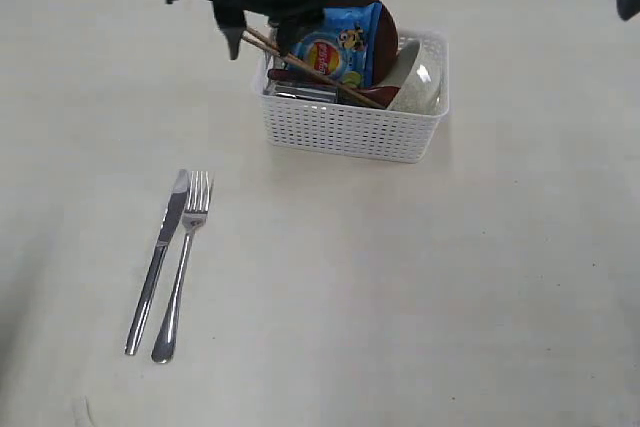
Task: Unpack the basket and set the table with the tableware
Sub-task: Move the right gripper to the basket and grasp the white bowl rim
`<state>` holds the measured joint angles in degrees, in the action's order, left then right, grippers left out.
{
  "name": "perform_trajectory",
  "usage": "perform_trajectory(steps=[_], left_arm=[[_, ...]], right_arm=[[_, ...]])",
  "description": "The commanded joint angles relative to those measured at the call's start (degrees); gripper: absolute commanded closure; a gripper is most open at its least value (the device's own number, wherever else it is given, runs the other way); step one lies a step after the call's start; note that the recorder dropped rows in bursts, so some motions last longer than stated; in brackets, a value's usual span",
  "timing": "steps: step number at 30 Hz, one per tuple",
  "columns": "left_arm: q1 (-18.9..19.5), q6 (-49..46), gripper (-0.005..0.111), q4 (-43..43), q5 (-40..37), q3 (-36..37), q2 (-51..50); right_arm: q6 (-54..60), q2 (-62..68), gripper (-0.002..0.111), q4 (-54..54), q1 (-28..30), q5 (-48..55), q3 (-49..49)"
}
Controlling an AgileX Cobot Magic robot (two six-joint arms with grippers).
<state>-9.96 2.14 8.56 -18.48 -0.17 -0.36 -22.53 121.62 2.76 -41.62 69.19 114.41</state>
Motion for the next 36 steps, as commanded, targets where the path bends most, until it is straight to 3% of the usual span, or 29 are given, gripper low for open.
perform_trajectory(steps=[1,5,8,12,15,18,26,36], left_arm=[[-0.1,0.3,0.107,0.2,-0.1,0.2,0.4],[-0.1,0.3,0.107,0.2,-0.1,0.2,0.4],[-0.1,0.3,0.107,0.2,-0.1,0.2,0.4],[-0.1,0.3,0.107,0.2,-0.1,0.2,0.4],[-0.1,0.3,0.107,0.2,-0.1,0.2,0.4],[-0.1,0.3,0.107,0.2,-0.1,0.2,0.4],[-0.1,0.3,0.107,0.2,-0.1,0.2,0.4],[-0.1,0.3,0.107,0.2,-0.1,0.2,0.4]], right_arm=[[5.1,1.2,0.059,-9.3,1.4,0.8,0.1],[8.8,2.7,0.059,-19.3,1.4,-2.5,0.1],[-1.1,3.7,0.059,-29.7,3.7,-0.2,0.1],[-1.2,3.7,0.059,-26.5,9.1,0.8,0.1],[-0.1,2.4,0.059,-16.6,12.4,0.8,0.0],[0.0,-0.1,0.059,-16.8,12.7,0.8,-1.2],[-3.3,-9.5,0.059,-17.6,13.5,0.8,-15.2],[-5.8,-9.0,0.059,-15.1,13.5,0.8,-18.6]])
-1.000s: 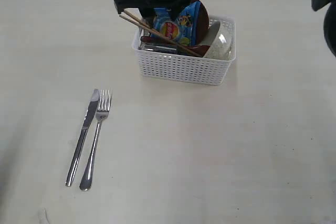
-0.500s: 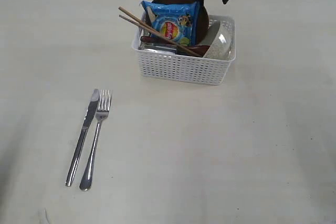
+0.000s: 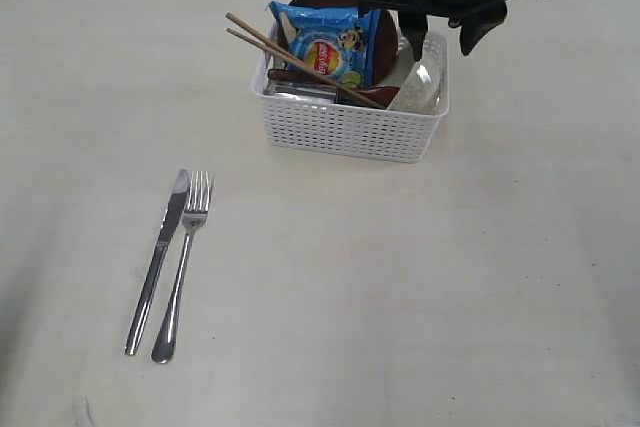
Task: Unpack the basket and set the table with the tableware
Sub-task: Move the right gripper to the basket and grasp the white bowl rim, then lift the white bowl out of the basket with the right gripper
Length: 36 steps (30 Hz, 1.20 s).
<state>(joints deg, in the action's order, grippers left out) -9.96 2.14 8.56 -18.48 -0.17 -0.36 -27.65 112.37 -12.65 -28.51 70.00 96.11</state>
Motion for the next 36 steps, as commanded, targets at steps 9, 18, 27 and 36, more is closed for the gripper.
perform_trajectory(steps=[9,18,27,36], left_arm=[[-0.1,0.3,0.107,0.2,-0.1,0.2,0.4],[-0.1,0.3,0.107,0.2,-0.1,0.2,0.4],[-0.1,0.3,0.107,0.2,-0.1,0.2,0.4],[-0.1,0.3,0.107,0.2,-0.1,0.2,0.4]], right_arm=[[-0.9,3.6,0.059,0.8,0.4,0.0,-0.3],[-1.0,3.8,0.059,0.8,0.4,0.0,-0.2],[-1.7,6.4,0.059,0.1,0.4,0.0,-0.2],[-1.5,7.3,0.064,-1.9,0.2,-0.3,-0.2]])
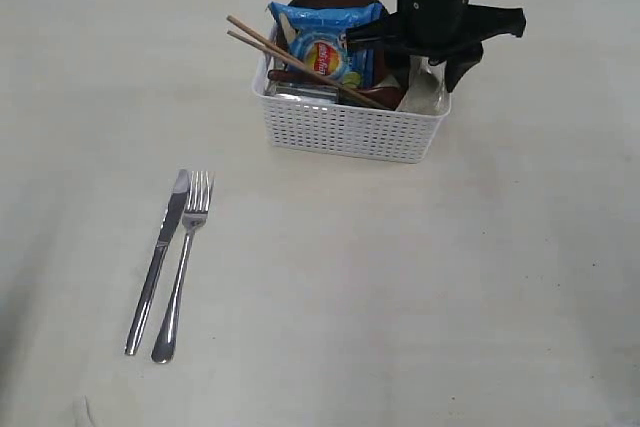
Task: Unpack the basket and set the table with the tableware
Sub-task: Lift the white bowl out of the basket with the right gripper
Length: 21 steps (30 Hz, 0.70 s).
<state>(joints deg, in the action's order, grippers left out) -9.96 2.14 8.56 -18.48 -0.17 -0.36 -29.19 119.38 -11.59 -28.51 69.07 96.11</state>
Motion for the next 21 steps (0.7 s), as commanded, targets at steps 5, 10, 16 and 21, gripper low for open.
perform_trajectory(steps=[5,10,16,21], left_arm=[[-0.1,0.3,0.107,0.2,-0.1,0.2,0.4],[-0.1,0.3,0.107,0.2,-0.1,0.2,0.4],[-0.1,0.3,0.107,0.2,-0.1,0.2,0.4],[-0.1,0.3,0.107,0.2,-0.1,0.2,0.4]], right_arm=[[0.6,0.2,0.095,-5.7,0.2,0.9,-0.2],[1.0,0.2,0.109,-5.6,0.2,0.9,0.0],[1.3,0.1,0.109,-10.9,0.2,0.9,5.2],[1.8,-1.2,0.109,-13.8,0.4,0.9,7.8]])
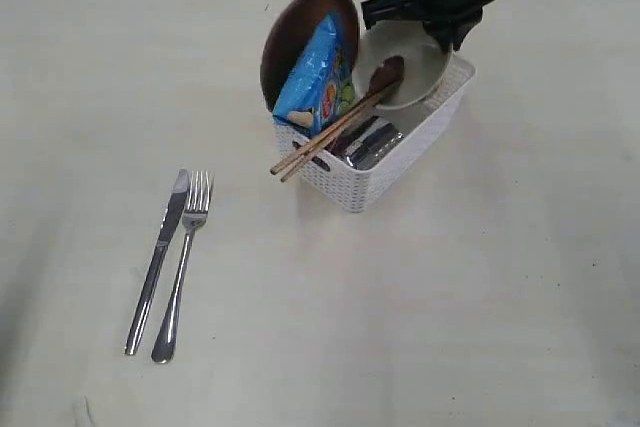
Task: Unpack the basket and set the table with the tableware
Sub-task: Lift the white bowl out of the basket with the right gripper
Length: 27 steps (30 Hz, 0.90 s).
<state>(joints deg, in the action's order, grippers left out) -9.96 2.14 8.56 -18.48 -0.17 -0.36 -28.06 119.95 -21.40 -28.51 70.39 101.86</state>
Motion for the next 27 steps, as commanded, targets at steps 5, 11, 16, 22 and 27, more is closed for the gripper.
perform_trajectory(steps=[5,11,16,22,27], left_arm=[[-0.1,0.3,0.107,0.2,-0.1,0.2,0.4],[-0.1,0.3,0.107,0.2,-0.1,0.2,0.4],[-0.1,0.3,0.107,0.2,-0.1,0.2,0.4],[-0.1,0.3,0.107,0.2,-0.1,0.2,0.4],[-0.1,0.3,0.107,0.2,-0.1,0.2,0.4]], right_arm=[[0.4,-1.7,0.109,-8.8,0.4,-0.4,2.1],[1.4,-0.4,0.109,-11.7,0.4,-0.4,2.1],[3.5,-0.4,0.109,-16.1,0.4,-0.4,2.1],[4.8,-0.4,0.109,-16.3,0.4,-0.4,2.1],[5.5,-0.3,0.109,-13.3,0.4,-0.4,2.1]])
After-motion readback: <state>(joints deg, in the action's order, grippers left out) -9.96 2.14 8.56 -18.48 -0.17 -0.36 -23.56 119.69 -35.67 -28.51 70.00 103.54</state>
